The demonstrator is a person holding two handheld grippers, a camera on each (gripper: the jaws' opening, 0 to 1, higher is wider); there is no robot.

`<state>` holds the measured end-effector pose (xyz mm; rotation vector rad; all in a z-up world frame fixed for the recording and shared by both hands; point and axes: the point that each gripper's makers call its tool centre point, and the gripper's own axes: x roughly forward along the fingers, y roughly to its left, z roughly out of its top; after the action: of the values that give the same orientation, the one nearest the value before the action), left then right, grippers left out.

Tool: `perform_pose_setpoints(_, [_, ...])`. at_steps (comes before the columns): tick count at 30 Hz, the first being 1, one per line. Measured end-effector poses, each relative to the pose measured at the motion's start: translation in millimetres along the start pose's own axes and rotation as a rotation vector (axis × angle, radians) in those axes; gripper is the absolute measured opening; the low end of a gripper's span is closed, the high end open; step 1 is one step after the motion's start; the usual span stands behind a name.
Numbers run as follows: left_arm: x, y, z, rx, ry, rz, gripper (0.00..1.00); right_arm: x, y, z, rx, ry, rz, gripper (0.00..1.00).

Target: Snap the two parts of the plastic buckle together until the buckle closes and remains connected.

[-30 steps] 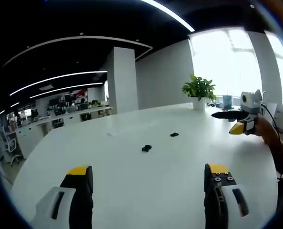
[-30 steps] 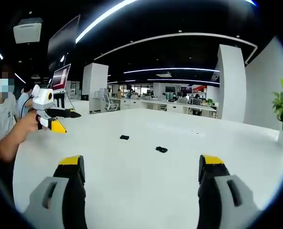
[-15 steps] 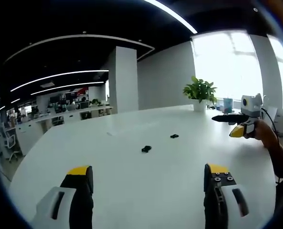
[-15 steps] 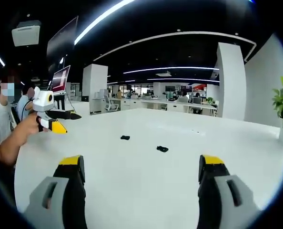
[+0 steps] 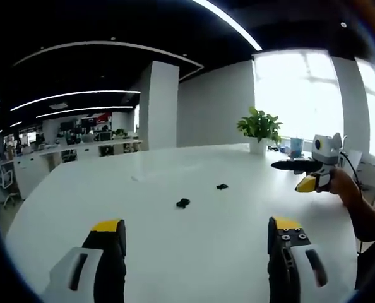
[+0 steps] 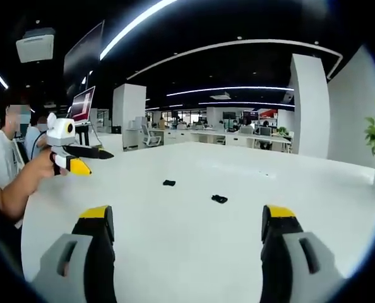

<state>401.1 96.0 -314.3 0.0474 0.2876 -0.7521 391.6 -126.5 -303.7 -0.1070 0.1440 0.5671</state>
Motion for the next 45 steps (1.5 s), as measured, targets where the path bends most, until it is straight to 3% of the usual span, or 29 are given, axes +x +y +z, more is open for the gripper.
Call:
perform_pose_setpoints(13, [0,3.9,1.4,0.008,0.011,0.018,0.94,6,-5,5.4,-0.008,0.008,0.000,0.96])
perform_pose_setpoints(20, [9,15.0,21.1,0.024,-0.002,0.021,0.93,13,-5,18.1,-0.041,0.003,0.003,0.94])
perform_pose_setpoints(42, [29,39.4,25.4,0.008,0.017,0.024,0.92,25,-23,7.7,-0.017,0.046,-0.001,0.93])
perform_pose_setpoints(45, [29,33.7,27.8,0.020,0.013,0.022,0.92,25,-22,8.5,-0.025,0.050,-0.008,0.93])
